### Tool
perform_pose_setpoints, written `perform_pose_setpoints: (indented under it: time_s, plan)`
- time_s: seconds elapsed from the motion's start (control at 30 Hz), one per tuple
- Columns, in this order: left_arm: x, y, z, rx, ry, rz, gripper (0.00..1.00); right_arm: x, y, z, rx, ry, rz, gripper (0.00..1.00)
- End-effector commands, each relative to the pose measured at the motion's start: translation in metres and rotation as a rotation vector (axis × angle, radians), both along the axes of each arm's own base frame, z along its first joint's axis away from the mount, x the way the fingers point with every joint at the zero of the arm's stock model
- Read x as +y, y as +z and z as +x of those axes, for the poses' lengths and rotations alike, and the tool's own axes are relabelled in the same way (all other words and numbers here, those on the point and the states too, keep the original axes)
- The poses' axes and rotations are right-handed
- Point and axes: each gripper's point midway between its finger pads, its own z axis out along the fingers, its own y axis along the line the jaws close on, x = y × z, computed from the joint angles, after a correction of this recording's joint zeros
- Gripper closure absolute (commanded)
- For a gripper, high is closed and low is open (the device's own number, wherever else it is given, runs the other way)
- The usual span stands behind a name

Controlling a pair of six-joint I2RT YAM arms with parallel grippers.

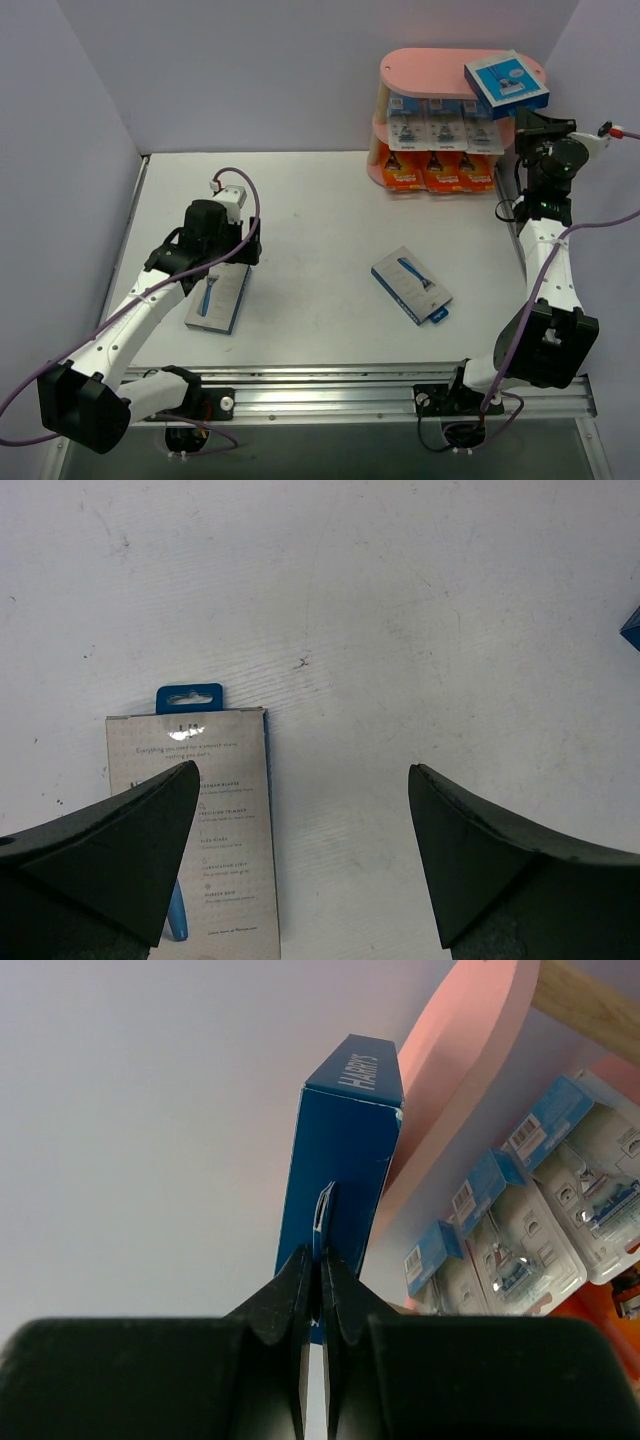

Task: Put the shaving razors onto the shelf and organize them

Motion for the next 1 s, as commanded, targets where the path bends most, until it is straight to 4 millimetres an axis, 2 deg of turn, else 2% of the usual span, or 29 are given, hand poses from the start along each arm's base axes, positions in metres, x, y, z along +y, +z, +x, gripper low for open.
perform_pose_setpoints:
  time_s: [0.0,0.17,0.37,0.57,0.8,0.97]
  plan:
    - [-0.008,0.024,0.006,-0.055,-0.020,-0.033,0.05,-0.016,0.041,-0.011,-0.154,-0.066,0.018,1.00]
    - [-0.009,0.023,0.006,-0.051,-0.024,-0.036,0.05,-0.021,0.037,0.001,-0.135,-0.055,0.043,1.00]
    - [-0.010,0.022,0.006,-0.046,-0.027,-0.036,0.06,-0.042,0.024,0.010,-0.094,-0.060,0.098,1.00]
    - [-0.011,0.022,0.006,-0.043,-0.031,-0.040,0.05,-0.055,0.024,0.016,-0.085,-0.072,0.105,1.00]
    - [-0.011,0.021,0.006,-0.041,-0.030,-0.038,0.06,-0.062,0.028,0.027,-0.092,-0.069,0.136,1.00]
    - [-0.011,0.021,0.006,-0.040,-0.031,-0.038,0.05,-0.066,0.021,0.036,-0.069,-0.067,0.151,1.00]
